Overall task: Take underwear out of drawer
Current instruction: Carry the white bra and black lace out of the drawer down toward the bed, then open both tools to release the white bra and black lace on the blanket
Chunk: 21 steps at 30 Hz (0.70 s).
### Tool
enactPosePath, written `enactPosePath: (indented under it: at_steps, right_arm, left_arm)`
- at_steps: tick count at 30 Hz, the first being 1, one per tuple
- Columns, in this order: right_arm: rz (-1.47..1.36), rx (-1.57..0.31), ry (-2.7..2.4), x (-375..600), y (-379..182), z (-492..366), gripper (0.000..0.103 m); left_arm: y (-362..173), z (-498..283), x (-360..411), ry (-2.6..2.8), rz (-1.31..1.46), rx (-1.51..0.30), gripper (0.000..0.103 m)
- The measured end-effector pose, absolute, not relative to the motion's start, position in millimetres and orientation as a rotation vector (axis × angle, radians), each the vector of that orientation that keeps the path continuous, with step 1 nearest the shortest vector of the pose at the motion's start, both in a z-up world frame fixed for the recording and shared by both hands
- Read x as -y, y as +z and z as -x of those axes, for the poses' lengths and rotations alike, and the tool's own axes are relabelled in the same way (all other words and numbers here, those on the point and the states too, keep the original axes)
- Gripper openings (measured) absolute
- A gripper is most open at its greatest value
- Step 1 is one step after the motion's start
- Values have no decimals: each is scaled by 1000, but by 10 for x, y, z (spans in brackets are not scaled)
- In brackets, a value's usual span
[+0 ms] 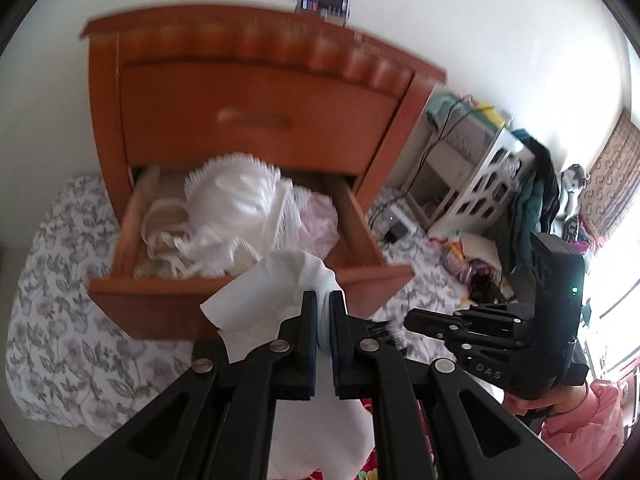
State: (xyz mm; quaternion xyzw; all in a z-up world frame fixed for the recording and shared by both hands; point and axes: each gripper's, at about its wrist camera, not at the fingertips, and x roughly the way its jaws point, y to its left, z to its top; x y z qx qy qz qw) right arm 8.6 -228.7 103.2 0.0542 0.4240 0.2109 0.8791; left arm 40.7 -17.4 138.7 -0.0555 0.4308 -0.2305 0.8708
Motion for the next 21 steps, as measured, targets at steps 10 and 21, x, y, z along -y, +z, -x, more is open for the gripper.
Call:
enactPosePath:
  at_steps: [10,21]
  right_arm:
    - [-61,-1031,376,2235,548,-170,5]
    - [-29,-1084,351,2210,436,-174,5]
  left_arm:
    - [673,-512,321,-443,88,-1098,7]
    - [588,-558,62,-378,119,-1133,42]
